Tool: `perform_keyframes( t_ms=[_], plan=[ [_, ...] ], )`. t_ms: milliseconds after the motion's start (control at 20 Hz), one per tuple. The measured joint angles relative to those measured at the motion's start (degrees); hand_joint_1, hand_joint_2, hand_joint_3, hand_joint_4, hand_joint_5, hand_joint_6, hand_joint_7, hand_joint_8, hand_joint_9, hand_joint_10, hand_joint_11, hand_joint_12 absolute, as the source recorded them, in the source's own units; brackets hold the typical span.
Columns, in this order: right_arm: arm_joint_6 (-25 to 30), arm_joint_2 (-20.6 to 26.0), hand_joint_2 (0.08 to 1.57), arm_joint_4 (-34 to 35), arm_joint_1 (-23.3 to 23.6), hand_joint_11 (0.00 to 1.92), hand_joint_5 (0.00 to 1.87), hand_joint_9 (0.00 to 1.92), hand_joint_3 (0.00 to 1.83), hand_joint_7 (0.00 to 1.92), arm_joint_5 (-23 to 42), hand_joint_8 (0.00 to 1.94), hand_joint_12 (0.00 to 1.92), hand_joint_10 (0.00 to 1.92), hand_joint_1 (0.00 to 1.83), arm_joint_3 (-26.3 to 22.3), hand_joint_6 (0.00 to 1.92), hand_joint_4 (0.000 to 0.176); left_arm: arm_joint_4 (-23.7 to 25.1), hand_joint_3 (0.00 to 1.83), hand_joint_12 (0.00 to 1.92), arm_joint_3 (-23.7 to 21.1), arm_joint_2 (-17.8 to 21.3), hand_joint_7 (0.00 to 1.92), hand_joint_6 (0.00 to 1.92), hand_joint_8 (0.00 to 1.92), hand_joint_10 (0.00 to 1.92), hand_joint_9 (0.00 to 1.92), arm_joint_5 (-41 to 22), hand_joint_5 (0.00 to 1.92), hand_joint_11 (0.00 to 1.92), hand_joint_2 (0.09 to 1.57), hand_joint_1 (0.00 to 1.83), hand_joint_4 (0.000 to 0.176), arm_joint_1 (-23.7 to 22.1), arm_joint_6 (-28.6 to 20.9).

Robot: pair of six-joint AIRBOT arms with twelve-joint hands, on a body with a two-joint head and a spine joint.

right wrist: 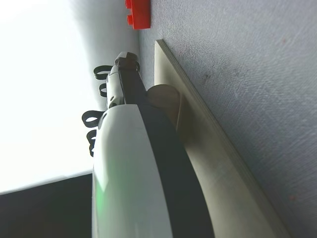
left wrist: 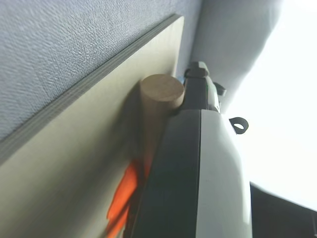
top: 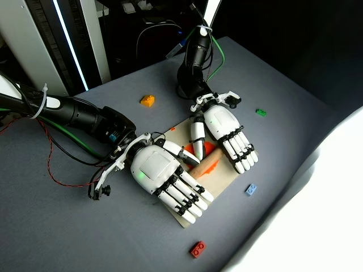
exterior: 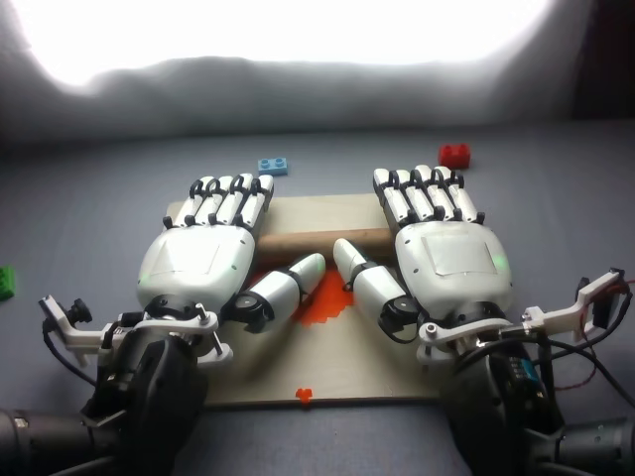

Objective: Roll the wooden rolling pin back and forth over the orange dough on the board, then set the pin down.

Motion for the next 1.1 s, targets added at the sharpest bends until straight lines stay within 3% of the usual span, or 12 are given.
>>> perform_keyframes(
  t_ms=[400,650,1100],
  plan=[
    [0.22,-0.02,1.39,-0.20,0.07,0.00,0.15,0.12,0.00,0.17,-0.92,0.01,0.30,0.01,0.00,1.25,0.01,0.000,0.22,0.01,0.00,1.36,-0.13,0.00,0.00,0.00,0.00,0.00,1.86,0.00,0.00,1.32,0.00,0.000,-0.83,0.52],
    [-0.04,0.00,1.39,0.50,0.39,0.00,0.12,0.09,0.00,0.13,-1.49,0.00,0.20,0.00,0.00,1.79,0.00,0.000,-0.42,0.00,0.00,2.34,-0.48,0.00,0.00,0.00,0.00,0.00,3.04,0.00,0.00,1.32,0.00,0.000,-1.62,1.18],
    [-0.42,-0.02,1.39,0.83,0.81,0.00,0.14,0.11,0.00,0.14,-2.19,0.00,0.27,0.00,0.00,2.49,0.00,0.000,-1.88,0.00,0.00,2.89,-0.74,0.00,0.00,0.00,0.00,0.00,3.76,0.00,0.00,1.31,0.00,0.000,-2.29,1.97]
  ],
)
